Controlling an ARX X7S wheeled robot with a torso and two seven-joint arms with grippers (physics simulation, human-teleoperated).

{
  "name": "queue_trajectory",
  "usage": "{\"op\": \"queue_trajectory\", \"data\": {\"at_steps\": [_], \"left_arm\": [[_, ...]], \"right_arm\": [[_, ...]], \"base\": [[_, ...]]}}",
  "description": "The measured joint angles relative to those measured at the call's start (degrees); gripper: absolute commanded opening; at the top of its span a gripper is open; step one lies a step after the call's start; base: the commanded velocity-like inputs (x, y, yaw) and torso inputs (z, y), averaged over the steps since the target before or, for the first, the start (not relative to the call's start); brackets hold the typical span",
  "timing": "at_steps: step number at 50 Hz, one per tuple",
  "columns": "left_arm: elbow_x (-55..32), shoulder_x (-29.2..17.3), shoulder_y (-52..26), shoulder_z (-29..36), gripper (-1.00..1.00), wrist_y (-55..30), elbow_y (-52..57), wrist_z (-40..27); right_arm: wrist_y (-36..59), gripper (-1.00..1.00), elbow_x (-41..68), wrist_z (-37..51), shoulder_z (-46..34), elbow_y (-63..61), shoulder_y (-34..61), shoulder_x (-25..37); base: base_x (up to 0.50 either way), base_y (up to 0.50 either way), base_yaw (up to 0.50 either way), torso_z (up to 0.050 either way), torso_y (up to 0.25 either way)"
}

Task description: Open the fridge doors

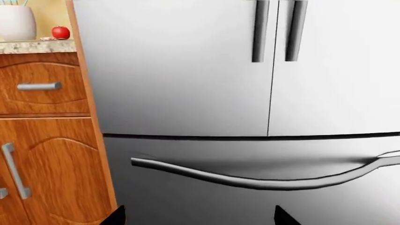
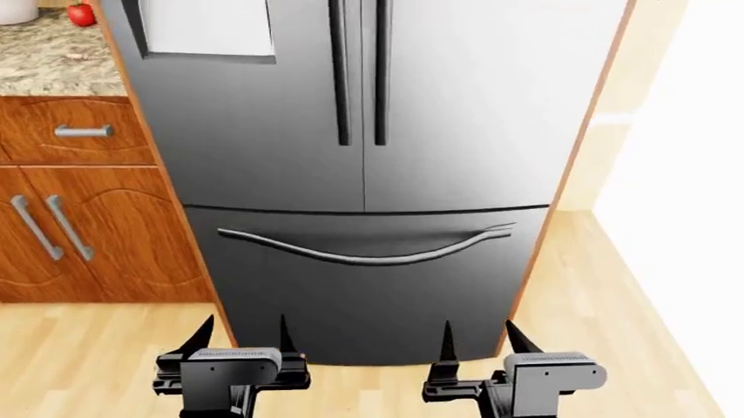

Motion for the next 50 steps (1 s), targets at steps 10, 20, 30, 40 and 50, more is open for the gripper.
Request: {"op": "queue_trajectory", "data": {"at_steps": [10, 20, 30, 40, 50], "left_arm": [[-0.6, -0.7, -0.1, 0.8, 1.00, 0.1, -0.1, -0.8], [-1.2, -1.4, -0.2, 1.6, 1.00, 0.0, -0.1, -1.6], [-1.6, -1.9, -0.5, 2.3, 1.00, 0.3, -0.4, -2.3], [-6.5, -3.0, -5.2, 0.0, 1.00, -11.2, 7.9, -5.2], [-12.5, -3.0, -34.7, 4.0, 1.00, -38.4, 12.9, -6.9]], "right_arm": [[0.1, 1.00, 0.7, 0.7, -0.9, -0.2, 0.0, 0.7], [0.2, 1.00, 1.3, 1.3, -1.8, -0.2, 0.0, 1.4], [0.0, 1.00, 1.5, 2.0, -2.6, 0.1, 0.3, 2.0], [0.2, 1.00, 1.3, 3.0, -3.4, 0.4, 0.3, 2.5], [0.2, 1.00, 1.3, 3.5, -4.2, 0.8, 0.7, 3.0]], "base": [[0.50, 0.00, 0.00, 0.000, 0.002], [0.50, 0.00, 0.00, 0.000, 0.001], [0.33, 0.00, 0.00, 0.000, 0.001], [0.00, 0.00, 0.00, 0.000, 0.002], [0.00, 0.00, 0.00, 0.000, 0.000]]}}
